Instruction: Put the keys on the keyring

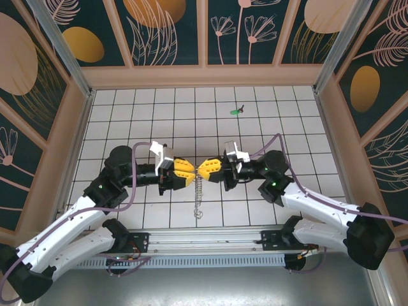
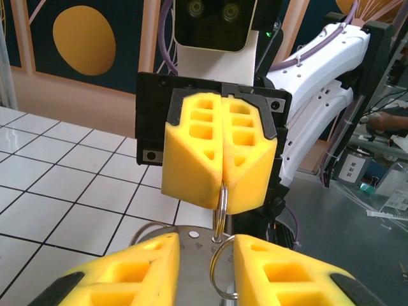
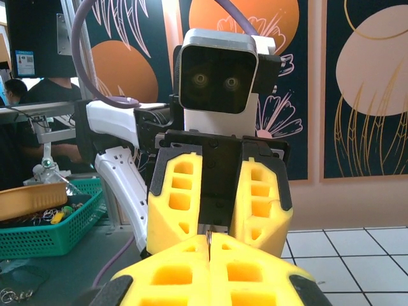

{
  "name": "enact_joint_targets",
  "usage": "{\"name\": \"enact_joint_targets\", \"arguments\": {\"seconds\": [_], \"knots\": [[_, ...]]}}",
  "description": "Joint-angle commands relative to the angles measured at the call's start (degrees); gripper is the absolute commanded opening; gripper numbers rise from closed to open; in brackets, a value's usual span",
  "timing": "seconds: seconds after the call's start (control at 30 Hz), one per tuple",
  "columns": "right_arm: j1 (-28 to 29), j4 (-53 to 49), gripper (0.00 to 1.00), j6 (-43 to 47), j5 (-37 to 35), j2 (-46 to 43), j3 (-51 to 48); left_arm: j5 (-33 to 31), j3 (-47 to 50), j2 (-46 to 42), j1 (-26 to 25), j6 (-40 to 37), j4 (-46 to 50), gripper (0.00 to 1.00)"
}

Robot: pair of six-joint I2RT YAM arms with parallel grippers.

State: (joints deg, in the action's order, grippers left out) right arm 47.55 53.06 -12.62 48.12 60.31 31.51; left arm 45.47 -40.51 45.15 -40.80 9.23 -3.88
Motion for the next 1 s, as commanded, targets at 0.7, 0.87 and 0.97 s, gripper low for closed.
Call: {"name": "enact_joint_targets", "arguments": {"seconds": [0.7,0.87,0.97], "knots": [[-2.11,10.13,0.0,-2.84,2.76,2.03,-2.83,2.26,-2.36,2.79,0.21,1.05,-3.83,0.15],[-3.02,10.72,0.0,-3.37,3.72,1.9,-2.85,2.42,-2.29,4.19,0.24,1.22,-4.63,0.1],[-3.68,11.64,0.0,-3.85,4.07,1.99,-3.28,2.63,-2.48,5.22,0.25,1.1,-5.0,0.07]]}}
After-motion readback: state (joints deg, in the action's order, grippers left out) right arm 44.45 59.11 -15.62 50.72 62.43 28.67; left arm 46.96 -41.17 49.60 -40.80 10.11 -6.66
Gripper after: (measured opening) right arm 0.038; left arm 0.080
